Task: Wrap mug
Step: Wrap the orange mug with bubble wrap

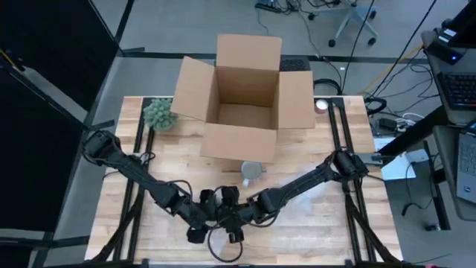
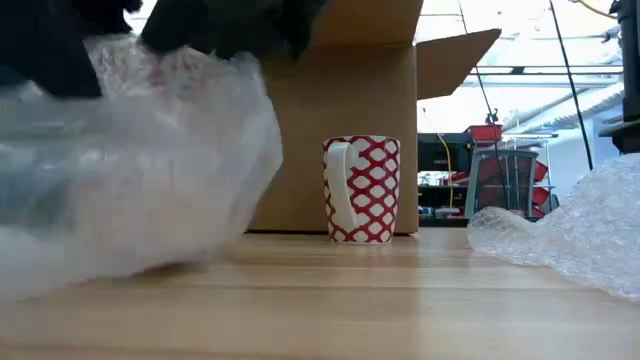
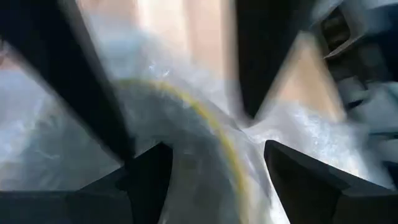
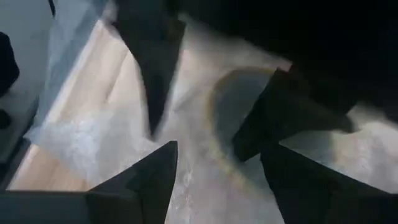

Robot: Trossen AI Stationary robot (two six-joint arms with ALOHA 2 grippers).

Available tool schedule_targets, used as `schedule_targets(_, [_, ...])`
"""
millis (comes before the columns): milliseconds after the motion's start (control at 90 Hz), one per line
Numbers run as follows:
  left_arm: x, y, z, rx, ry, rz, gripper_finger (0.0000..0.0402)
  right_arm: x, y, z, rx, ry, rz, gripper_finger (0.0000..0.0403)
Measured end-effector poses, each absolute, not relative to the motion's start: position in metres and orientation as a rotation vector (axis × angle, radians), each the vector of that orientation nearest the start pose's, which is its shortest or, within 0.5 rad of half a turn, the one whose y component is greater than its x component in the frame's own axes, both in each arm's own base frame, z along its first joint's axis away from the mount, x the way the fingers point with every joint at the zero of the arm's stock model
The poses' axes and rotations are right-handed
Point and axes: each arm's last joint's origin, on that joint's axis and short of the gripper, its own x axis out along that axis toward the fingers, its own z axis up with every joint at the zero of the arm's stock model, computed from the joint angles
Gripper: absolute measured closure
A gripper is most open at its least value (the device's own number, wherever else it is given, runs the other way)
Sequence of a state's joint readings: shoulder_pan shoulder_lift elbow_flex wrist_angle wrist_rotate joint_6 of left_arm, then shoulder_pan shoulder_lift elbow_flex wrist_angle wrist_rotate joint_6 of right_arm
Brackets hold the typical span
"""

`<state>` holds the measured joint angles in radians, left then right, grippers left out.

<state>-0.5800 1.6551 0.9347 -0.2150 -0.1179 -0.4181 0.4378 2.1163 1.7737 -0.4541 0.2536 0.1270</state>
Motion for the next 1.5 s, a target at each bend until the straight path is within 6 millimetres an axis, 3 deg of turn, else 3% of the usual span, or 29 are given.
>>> schedule_targets(56, [0.272, -0.175, 0.171, -0.066, 0.958, -0.238, 0.0157, 0.426, 0.195, 0.244, -0.146, 0.768, 0.135, 0.0186])
schedule_targets(189, [0.271, -0.175, 0.171, -0.069, 0.962, -0.246, 0.0157, 0.422, 0.196, 0.246, -0.150, 0.796, 0.129, 0.0186])
schedule_targets(433, [0.272, -0.175, 0.172, -0.069, 0.952, -0.246, 0.0157, 0.426, 0.199, 0.231, -0.156, 0.816, 0.116, 0.0186])
schedule_targets(700, [0.273, -0.176, 0.174, -0.067, 0.939, -0.252, 0.0157, 0.424, 0.195, 0.247, -0.211, 0.751, 0.050, 0.0186])
schedule_targets(878, [0.273, -0.176, 0.174, -0.069, 0.942, -0.250, 0.0157, 0.429, 0.188, 0.230, -0.173, 0.821, 0.044, 0.0186])
schedule_targets(1122, [0.277, -0.179, 0.184, -0.077, 0.926, -0.254, 0.0157, 0.428, 0.200, 0.214, -0.146, 0.867, 0.060, 0.0186])
schedule_targets(1500, [0.278, -0.190, 0.194, -0.098, 0.897, -0.277, 0.0157, 0.419, 0.212, 0.217, -0.160, 0.881, 0.095, 0.0186])
